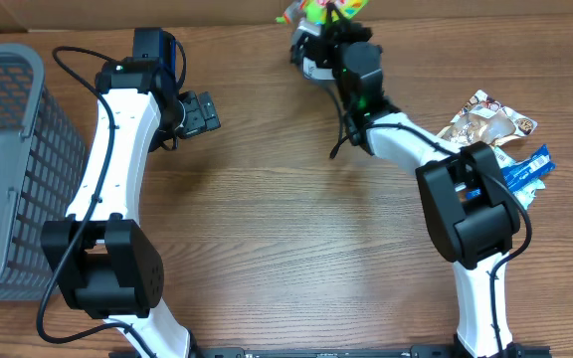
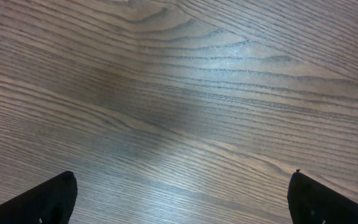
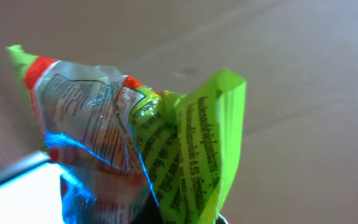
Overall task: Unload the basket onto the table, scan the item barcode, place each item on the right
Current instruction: 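Hold the green snack bag in front of the scanner window, then carry the green snack bag right and drop it on the pile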
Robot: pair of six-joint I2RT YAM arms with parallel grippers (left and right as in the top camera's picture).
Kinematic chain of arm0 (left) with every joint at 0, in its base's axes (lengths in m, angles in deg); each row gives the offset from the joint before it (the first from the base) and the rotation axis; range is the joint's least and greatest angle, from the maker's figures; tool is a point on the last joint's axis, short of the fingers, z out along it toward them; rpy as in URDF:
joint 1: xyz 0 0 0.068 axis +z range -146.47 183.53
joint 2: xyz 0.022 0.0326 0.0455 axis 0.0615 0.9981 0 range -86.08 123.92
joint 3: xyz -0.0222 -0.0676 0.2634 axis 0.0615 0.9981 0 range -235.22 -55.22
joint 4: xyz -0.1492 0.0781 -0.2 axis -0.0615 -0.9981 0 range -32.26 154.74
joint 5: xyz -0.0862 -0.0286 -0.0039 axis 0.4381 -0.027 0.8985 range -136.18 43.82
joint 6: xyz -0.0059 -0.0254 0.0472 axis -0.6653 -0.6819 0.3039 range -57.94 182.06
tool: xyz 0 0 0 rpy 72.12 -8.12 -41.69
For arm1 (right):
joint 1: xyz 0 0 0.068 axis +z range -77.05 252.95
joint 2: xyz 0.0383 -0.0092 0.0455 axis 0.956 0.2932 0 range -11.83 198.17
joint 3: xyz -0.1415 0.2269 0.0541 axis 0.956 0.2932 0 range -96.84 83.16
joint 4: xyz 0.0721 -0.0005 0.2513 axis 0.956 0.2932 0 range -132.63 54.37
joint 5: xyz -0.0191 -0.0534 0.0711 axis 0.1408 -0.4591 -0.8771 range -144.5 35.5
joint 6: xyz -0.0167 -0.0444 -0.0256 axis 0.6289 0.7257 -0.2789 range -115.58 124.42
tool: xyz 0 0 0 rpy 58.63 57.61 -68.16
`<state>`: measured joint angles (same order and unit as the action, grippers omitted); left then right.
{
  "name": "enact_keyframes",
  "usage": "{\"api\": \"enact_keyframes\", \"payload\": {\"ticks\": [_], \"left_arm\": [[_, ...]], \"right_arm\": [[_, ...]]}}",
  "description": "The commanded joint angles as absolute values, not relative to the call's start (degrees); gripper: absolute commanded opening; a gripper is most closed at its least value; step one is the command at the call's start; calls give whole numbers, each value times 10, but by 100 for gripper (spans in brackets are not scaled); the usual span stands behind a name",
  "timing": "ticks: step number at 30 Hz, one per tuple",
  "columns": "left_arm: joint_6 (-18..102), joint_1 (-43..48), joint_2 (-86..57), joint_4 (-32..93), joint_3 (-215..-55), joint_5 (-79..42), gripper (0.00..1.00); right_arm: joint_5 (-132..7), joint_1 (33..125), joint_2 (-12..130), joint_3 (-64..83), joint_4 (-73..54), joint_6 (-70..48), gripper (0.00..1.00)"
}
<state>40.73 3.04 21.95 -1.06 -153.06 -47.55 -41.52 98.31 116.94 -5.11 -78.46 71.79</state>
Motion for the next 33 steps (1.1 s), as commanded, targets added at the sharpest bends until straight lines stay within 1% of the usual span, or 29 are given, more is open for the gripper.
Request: {"api": "enact_keyframes", "payload": {"ticks": [1, 4, 7, 11, 15, 17, 21, 27, 29, 33], "left_arm": [[399, 31, 224, -10, -1540, -481, 100], [399, 31, 224, -10, -1540, -481, 100], [399, 31, 224, -10, -1540, -481, 100], [399, 31, 224, -10, -1540, -481, 100], [399, 31, 224, -10, -1540, -481, 100], [399, 31, 224, -10, -1540, -481, 100], [399, 31, 224, -10, -1540, -481, 100], [399, 31, 224, -10, -1540, -481, 100], [399, 31, 224, -10, -1540, -481, 100], [399, 31, 224, -10, -1540, -481, 100]], "right_arm": [[-410, 1023, 1133, -67, -726, 677, 4], [-398, 1040, 1104, -67, -647, 591, 4], [-400, 1057, 1057, -67, -573, 468, 4], [-436, 1069, 980, -67, -493, 315, 4], [-467, 1063, 898, -67, -402, 153, 4], [-467, 1048, 852, -67, -341, 42, 4], [-493, 992, 785, -67, -218, -117, 4], [-499, 850, 736, -67, 1, -266, 4], [-499, 800, 739, -66, 56, -289, 4], [-499, 708, 751, -64, 147, -289, 4]]}}
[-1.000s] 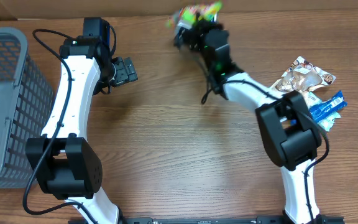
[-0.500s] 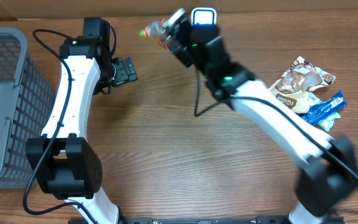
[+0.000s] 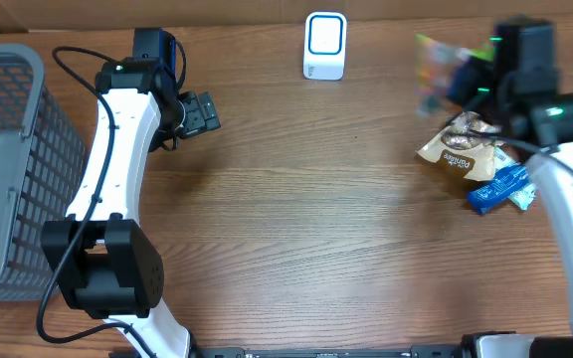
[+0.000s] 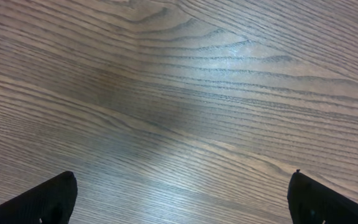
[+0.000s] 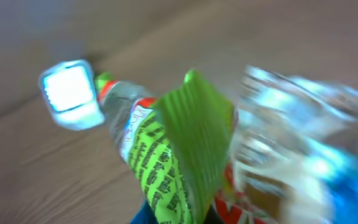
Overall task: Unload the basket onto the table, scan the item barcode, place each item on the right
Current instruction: 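Carry the green snack bag right and drop it on the pile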
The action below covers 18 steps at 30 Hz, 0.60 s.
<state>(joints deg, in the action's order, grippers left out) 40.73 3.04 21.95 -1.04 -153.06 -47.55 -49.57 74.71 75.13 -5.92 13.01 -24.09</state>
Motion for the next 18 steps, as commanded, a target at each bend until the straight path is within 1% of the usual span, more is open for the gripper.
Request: {"api": "enact_keyframes", "payload": {"ticks": [1, 4, 8, 9, 10, 11, 12, 13, 15, 17, 18], "left_arm": [[399, 31, 224, -10, -1540, -481, 100], [399, 31, 224, -10, -1540, -481, 100], [399, 31, 224, -10, -1540, -481, 99], [399, 31, 224, -10, -1540, -481, 100], [399, 31, 224, -10, -1540, -481, 100], [399, 31, 224, -10, -1540, -481, 100], [399, 31, 224, -10, -1540, -481, 100], [399, 31, 224, -10, -1540, -481, 100], [399, 31, 224, -10, -1540, -481, 99], [399, 31, 224, -10, -1540, -481, 100], [399, 31, 224, -10, -1540, -481, 100]], "right_arm": [[-499, 682, 758, -63, 166, -289, 4], [-499, 621, 783, -50, 180, -288, 4], [-499, 575, 816, -29, 180, -288, 4], [-499, 566, 826, -25, 179, -288, 4], [-499, 558, 837, -23, 179, -288, 8], [-500, 551, 849, -23, 180, -288, 16], [-502, 546, 858, -23, 180, -286, 39], [-502, 543, 867, -23, 182, -286, 50], [-502, 539, 874, -23, 186, -286, 63], [-503, 539, 873, -25, 187, -284, 72], [-504, 539, 871, -29, 188, -283, 74]]}}
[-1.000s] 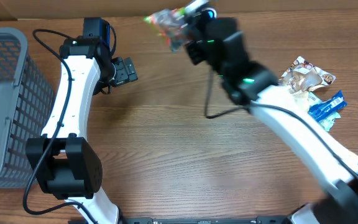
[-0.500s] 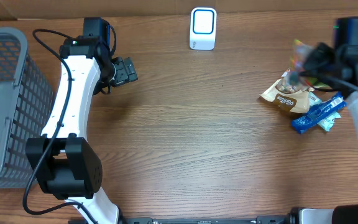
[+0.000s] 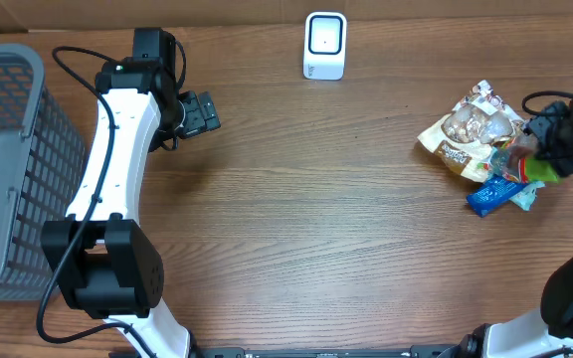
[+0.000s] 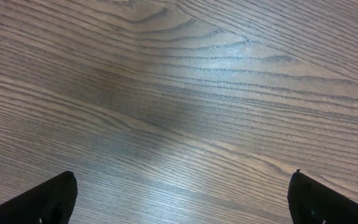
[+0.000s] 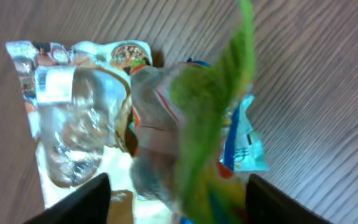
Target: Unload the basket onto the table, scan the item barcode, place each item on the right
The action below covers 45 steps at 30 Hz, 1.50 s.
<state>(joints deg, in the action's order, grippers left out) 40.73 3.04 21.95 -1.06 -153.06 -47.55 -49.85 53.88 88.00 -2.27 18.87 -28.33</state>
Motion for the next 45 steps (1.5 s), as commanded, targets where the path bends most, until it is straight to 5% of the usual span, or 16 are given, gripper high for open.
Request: {"api": "enact_keyframes", "payload": {"ticks": [1, 9, 17, 25, 29, 45], "left_arm": [[399, 31, 224, -10, -1540, -481, 100], [399, 31, 224, -10, -1540, -481, 100], [399, 31, 224, -10, -1540, -481, 100], [399, 31, 224, -10, -1540, -481, 100], [399, 31, 224, -10, -1540, -481, 100], [399, 31, 224, -10, -1540, -481, 100]], "right_arm": [[-504, 539, 868, -36, 192, -282, 75], [-521, 539, 822, -135, 256, -252, 78], [-750, 569, 759, -221, 328, -82, 80], [-751, 635, 634, -232, 370, -75, 86], [-751, 644, 568, -232, 395, -75, 100], [-654, 643, 449, -232, 419, -75, 100]]}}
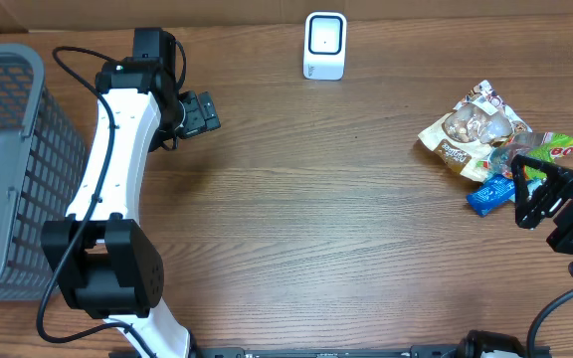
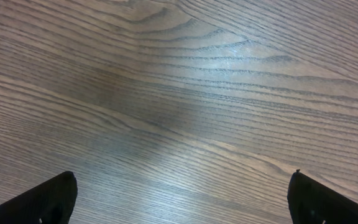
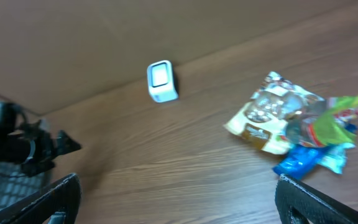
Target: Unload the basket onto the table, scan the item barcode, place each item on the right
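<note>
The white barcode scanner stands at the back of the table and also shows in the right wrist view. A green snack packet lies on the pile at the right, next to a cream snack bag and a blue packet. My right gripper is open and empty, just in front of that pile. Its wrist view looks across the table at the green packet. My left gripper hangs open over bare wood at the back left.
A grey mesh basket fills the left edge of the table. A cardboard wall runs along the back. The left arm shows at the left of the right wrist view.
The green packet was between my right gripper's fingers at the pile. Now it lies on the pile, and the gripper is open, empty and nearer the front. The left arm is unchanged.
My right gripper first held the green packet up against the scanner at the back. Then it was far to the right with the packet, above the snack pile, then low at the pile. The packet now rests there, released. The left arm never moved.
</note>
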Robot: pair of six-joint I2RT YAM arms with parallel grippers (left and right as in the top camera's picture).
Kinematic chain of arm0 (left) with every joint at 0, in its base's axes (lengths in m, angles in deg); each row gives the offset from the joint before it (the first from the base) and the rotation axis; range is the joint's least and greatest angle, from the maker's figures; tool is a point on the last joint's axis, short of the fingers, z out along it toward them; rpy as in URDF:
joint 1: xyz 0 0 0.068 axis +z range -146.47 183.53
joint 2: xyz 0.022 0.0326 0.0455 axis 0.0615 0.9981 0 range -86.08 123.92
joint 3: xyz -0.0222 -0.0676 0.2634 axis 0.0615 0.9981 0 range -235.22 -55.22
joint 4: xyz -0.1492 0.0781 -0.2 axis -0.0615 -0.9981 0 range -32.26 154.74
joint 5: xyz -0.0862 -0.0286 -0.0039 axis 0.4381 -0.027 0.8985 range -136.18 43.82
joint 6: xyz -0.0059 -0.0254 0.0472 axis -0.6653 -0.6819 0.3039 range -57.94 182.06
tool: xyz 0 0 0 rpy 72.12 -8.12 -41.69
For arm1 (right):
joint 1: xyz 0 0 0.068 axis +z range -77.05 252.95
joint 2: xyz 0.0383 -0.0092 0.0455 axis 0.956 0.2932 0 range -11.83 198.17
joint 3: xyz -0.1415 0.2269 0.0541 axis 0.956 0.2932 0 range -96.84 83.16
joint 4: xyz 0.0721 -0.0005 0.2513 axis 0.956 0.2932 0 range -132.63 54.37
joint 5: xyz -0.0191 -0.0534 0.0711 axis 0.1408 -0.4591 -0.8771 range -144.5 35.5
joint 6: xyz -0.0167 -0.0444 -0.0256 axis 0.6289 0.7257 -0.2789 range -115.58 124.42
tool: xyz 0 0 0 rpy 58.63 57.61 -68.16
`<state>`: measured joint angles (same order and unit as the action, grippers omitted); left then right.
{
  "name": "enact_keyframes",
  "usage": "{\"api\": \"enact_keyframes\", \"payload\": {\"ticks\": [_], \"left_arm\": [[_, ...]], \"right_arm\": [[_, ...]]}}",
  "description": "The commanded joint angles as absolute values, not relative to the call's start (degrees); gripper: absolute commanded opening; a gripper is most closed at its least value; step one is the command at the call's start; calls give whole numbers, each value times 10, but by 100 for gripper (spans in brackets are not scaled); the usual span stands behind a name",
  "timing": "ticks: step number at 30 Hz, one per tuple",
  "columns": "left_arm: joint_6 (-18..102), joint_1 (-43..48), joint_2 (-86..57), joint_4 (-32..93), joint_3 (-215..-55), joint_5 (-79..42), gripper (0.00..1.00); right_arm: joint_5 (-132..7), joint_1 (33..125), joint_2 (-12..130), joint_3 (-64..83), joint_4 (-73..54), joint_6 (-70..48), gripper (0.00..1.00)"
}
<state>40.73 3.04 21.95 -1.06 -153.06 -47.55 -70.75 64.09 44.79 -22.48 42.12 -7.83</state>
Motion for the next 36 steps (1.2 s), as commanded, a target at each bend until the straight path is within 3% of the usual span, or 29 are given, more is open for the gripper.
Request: {"api": "enact_keyframes", "payload": {"ticks": [1, 7, 14, 29, 36], "left_arm": [[399, 31, 224, -10, -1540, -481, 100], [399, 31, 224, -10, -1540, -481, 100], [399, 31, 224, -10, -1540, -481, 100], [399, 31, 224, -10, -1540, -481, 100], [399, 31, 224, -10, -1540, -481, 100]], "right_arm": [[-638, 643, 450, -231, 419, -75, 100], [-540, 638, 444, -196, 385, -75, 100], [-496, 672, 360, -46, 238, -73, 100], [-500, 738, 62, 555, -236, -73, 100], [-500, 768, -43, 714, -339, -74, 100]]}}
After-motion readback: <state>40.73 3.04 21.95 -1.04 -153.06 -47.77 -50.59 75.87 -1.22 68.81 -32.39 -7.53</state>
